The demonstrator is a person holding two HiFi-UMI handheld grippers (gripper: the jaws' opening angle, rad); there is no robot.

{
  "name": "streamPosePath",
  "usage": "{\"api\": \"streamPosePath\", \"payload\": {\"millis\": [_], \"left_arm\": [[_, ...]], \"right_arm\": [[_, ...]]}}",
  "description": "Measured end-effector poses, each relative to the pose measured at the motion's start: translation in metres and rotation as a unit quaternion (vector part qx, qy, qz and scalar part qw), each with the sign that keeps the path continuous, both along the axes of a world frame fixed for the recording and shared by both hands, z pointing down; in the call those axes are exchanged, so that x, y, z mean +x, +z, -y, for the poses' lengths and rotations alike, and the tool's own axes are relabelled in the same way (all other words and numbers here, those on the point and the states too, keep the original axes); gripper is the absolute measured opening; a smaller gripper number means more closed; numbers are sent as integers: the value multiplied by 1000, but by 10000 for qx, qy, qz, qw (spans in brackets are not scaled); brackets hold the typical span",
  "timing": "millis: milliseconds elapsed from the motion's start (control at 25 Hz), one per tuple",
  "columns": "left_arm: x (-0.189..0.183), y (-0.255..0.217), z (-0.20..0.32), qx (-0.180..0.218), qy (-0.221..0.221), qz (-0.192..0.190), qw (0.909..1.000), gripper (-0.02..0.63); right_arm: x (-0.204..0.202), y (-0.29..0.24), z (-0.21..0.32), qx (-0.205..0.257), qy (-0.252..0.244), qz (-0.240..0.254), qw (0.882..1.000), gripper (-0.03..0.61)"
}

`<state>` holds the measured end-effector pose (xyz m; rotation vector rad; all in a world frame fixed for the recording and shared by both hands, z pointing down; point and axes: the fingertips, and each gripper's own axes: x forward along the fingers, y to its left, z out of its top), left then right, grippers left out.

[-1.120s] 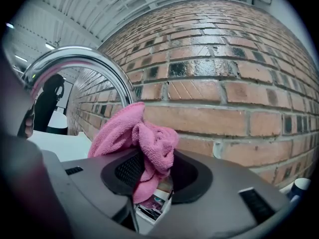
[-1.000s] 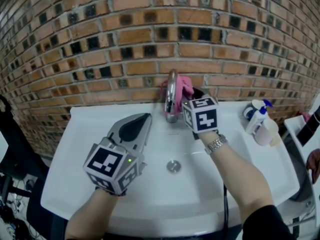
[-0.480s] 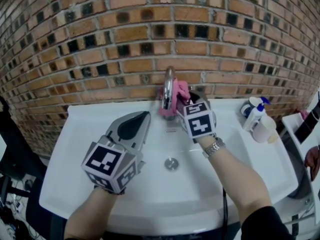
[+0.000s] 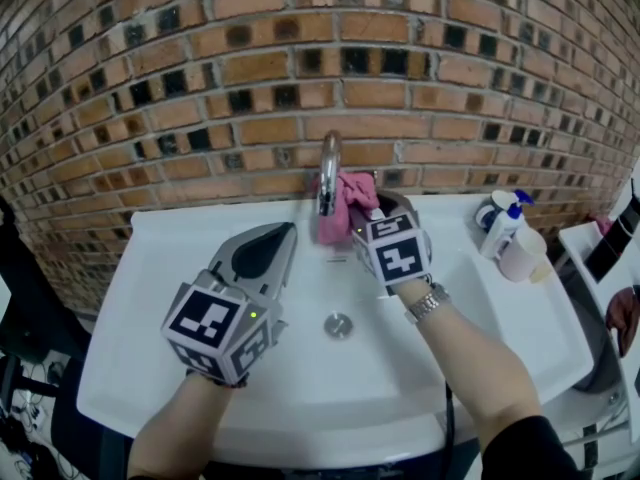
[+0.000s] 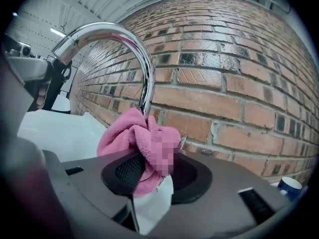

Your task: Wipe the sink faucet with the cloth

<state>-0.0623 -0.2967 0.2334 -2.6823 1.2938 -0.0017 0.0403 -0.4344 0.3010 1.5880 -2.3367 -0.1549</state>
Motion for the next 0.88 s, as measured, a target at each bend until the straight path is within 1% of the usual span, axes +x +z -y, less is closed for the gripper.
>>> {"api": "streamPosePath", "payload": {"millis": [200, 600, 880], "left_arm": [[0, 0, -1, 1, 6, 8, 10000, 8], [3, 2, -3, -28, 1, 19, 10000, 8], [3, 2, -4, -38, -54, 22, 10000, 6]], "right_arm": [[-2, 4, -10, -69, -111, -69, 9999, 135], [8, 13, -25, -304, -181, -43, 9994, 135], [21, 18, -30, -408, -93, -66, 9991, 135]]}}
